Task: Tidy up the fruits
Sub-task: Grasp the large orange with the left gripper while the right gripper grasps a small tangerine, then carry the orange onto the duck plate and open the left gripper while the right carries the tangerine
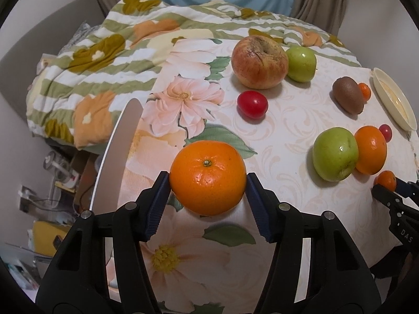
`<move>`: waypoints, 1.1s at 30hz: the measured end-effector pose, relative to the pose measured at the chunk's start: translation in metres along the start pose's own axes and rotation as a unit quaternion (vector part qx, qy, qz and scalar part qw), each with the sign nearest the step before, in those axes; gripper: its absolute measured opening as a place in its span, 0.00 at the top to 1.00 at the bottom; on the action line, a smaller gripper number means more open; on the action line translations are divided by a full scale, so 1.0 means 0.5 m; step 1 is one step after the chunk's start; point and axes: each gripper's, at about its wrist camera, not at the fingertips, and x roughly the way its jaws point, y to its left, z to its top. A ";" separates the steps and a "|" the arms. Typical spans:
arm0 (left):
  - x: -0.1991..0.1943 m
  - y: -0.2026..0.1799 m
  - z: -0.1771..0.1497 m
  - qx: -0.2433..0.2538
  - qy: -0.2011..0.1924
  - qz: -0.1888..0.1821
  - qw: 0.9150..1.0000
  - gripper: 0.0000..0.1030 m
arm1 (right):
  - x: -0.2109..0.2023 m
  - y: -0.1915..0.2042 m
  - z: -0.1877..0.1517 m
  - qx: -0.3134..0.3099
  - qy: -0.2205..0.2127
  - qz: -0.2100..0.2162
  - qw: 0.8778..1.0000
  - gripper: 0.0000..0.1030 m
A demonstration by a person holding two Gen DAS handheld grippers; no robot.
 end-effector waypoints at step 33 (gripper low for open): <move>-0.198 -0.225 0.133 0.047 -0.093 -0.045 0.994 0.37 | -0.159 -0.203 0.081 0.031 -0.089 0.000 0.996 0.66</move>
